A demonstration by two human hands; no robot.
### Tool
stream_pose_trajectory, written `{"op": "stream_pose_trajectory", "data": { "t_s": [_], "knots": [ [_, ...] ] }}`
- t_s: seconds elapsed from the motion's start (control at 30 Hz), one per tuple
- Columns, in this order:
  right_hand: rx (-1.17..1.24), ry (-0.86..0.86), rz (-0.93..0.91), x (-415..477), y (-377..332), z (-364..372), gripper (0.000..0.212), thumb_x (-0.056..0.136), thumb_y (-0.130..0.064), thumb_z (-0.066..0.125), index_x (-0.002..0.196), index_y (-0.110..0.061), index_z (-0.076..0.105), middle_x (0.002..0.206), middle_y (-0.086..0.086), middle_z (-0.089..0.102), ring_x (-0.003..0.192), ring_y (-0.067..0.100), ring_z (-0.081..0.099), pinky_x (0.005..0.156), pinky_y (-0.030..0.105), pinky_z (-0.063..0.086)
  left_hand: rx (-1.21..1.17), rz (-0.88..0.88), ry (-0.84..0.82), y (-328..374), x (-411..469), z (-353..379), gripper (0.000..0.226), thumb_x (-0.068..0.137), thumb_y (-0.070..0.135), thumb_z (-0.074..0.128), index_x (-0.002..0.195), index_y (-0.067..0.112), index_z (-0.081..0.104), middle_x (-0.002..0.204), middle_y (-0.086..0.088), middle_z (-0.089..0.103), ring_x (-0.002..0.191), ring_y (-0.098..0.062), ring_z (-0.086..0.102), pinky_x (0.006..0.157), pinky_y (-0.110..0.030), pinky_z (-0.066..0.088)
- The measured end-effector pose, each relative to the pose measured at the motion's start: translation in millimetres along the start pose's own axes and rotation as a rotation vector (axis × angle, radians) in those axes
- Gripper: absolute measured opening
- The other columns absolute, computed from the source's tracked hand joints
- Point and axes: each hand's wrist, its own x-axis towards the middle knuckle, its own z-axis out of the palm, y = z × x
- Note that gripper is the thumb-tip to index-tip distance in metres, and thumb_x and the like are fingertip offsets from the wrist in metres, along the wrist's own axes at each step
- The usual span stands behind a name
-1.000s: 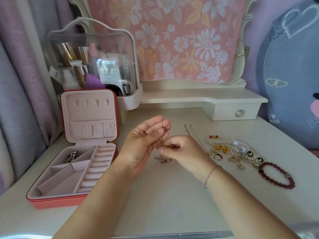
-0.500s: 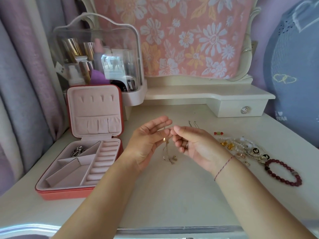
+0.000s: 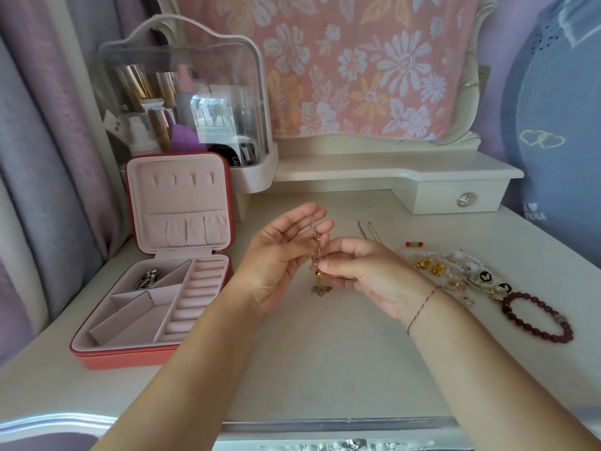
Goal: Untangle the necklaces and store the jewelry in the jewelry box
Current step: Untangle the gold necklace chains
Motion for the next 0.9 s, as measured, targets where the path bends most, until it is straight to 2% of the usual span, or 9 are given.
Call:
{"op": "stream_pose_trajectory", "data": {
  "t_s": [0.13, 0.27, 0.33, 0.5, 0.6, 0.7, 0.83, 0.9],
  "knots": [
    [-0.042, 0.037, 0.018, 0.4, 0.8, -1.6, 0.007, 0.085, -0.010, 0.069, 0.090, -0.014, 0.071, 0.085, 0.002, 0.072, 0.079, 0.013, 0.064, 0.082, 0.031, 0.044, 0.047, 0.021, 0.027, -1.2, -0.4, -0.3, 0.048, 0.083, -0.026, 0.048, 0.116, 0.005, 0.062, 0.120, -0.010, 0.068, 0.103, -0.016, 0.069, 0.084, -0.024, 0.056],
    [0.021, 0.108, -0.046, 1.1, -1.3, -3.8, 0.005, 0.086, -0.016, 0.068, 0.087, -0.015, 0.073, 0.084, 0.000, 0.074, 0.070, 0.007, 0.063, 0.073, 0.026, 0.041, 0.156, 0.028, 0.108, -2.8, 0.4, -2.9, 0.039, 0.083, -0.019, 0.056, 0.110, 0.008, 0.065, 0.114, -0.007, 0.070, 0.097, -0.015, 0.071, 0.083, -0.024, 0.057],
    [0.056, 0.155, -0.088, 1.6, -2.9, -4.9, 0.006, 0.086, -0.015, 0.067, 0.084, -0.015, 0.073, 0.077, -0.004, 0.073, 0.064, 0.005, 0.060, 0.068, 0.023, 0.040, 0.212, 0.017, 0.138, -4.4, 0.7, -3.4, 0.036, 0.083, -0.018, 0.058, 0.109, 0.006, 0.065, 0.115, -0.009, 0.069, 0.090, -0.017, 0.072, 0.082, -0.025, 0.057],
    [0.202, 0.201, -0.083, 2.9, -5.9, -5.8, 0.011, 0.086, -0.015, 0.066, 0.076, -0.013, 0.067, 0.063, -0.005, 0.062, 0.061, 0.009, 0.053, 0.063, 0.022, 0.039, 0.429, -0.004, 0.119, -9.5, 0.5, -2.8, 0.034, 0.082, -0.015, 0.064, 0.107, 0.008, 0.067, 0.111, -0.012, 0.068, 0.079, -0.015, 0.069, 0.078, -0.025, 0.058],
    [0.319, 0.176, -0.058, 3.3, -6.8, -6.3, 0.013, 0.088, -0.018, 0.063, 0.076, -0.014, 0.063, 0.067, -0.001, 0.060, 0.065, 0.011, 0.057, 0.064, 0.022, 0.042, 0.566, -0.003, 0.114, -12.1, 2.5, -3.3, 0.035, 0.082, -0.016, 0.060, 0.104, 0.010, 0.068, 0.099, -0.005, 0.066, 0.068, -0.008, 0.063, 0.069, -0.019, 0.056],
    [0.431, 0.136, -0.023, 3.4, -9.1, -9.7, 0.016, 0.090, -0.025, 0.059, 0.077, -0.016, 0.059, 0.066, -0.003, 0.061, 0.064, 0.011, 0.061, 0.064, 0.022, 0.049, 0.591, -0.023, 0.147, -12.3, 4.3, -4.5, 0.036, 0.082, -0.017, 0.054, 0.102, 0.010, 0.068, 0.088, -0.002, 0.065, 0.057, 0.000, 0.058, 0.058, -0.013, 0.049],
    [0.577, 0.123, -0.008, 1.5, -12.7, -12.4, 0.018, 0.092, -0.027, 0.057, 0.077, -0.016, 0.059, 0.059, -0.005, 0.052, 0.053, 0.009, 0.055, 0.055, 0.020, 0.049, 0.528, -0.053, 0.190, -11.9, 6.5, -6.6, 0.036, 0.084, -0.017, 0.047, 0.101, 0.009, 0.066, 0.076, -0.001, 0.066, 0.056, -0.007, 0.056, 0.055, -0.014, 0.044],
    [0.612, 0.111, -0.010, 0.5, -13.8, -12.9, 0.015, 0.090, -0.026, 0.058, 0.080, -0.015, 0.062, 0.056, -0.007, 0.045, 0.050, 0.008, 0.048, 0.052, 0.019, 0.045, 0.529, -0.059, 0.204, -12.1, 7.7, -6.1, 0.035, 0.086, -0.015, 0.044, 0.095, 0.010, 0.066, 0.069, 0.000, 0.065, 0.057, -0.009, 0.056, 0.056, -0.015, 0.043]
  ]
}}
